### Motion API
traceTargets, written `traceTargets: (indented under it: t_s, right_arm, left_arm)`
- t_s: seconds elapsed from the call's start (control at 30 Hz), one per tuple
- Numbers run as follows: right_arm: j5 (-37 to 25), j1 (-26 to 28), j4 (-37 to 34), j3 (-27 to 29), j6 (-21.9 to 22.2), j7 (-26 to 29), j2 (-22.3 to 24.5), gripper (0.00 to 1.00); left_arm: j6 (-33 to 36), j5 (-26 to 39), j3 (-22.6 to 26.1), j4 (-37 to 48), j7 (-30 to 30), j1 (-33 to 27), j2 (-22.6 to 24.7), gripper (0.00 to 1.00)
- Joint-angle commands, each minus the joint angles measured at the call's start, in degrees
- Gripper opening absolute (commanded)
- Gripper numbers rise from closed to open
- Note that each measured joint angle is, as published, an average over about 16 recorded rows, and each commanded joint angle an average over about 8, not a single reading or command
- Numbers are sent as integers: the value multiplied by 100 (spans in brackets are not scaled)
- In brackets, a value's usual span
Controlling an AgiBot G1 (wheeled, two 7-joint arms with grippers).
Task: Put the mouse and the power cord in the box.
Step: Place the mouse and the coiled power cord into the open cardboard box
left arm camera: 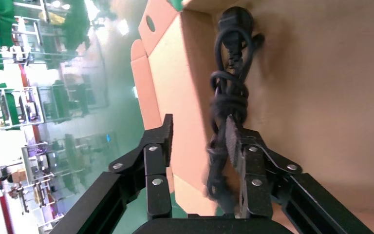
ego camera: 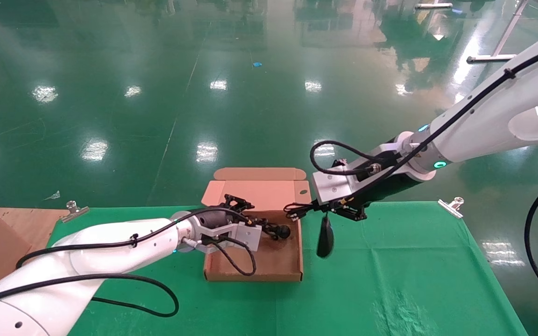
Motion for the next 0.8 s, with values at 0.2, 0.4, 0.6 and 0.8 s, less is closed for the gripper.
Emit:
traceTargets:
  t_s: [0.2,0.4,0.6,0.8]
  right_arm:
    - [27,-25,91,-51,1,78,-24,0]
    - [76,-23,389,-123,82,271,-70,3]
    - [182,-116,974,-282,334,607,-118,3]
    - [373,-447,1860,-588,1056,1044,-157,0]
  left_arm:
    - [281,-480,83,67,-55,-120,-79,100]
    - [1348,-1285,-222,-9,-7,-402,-490,100]
    - [1965,-1778,-507,-373,150,-416,-1175,100]
    - [2403,-2196,-788,-673,34,-337,-1996,100]
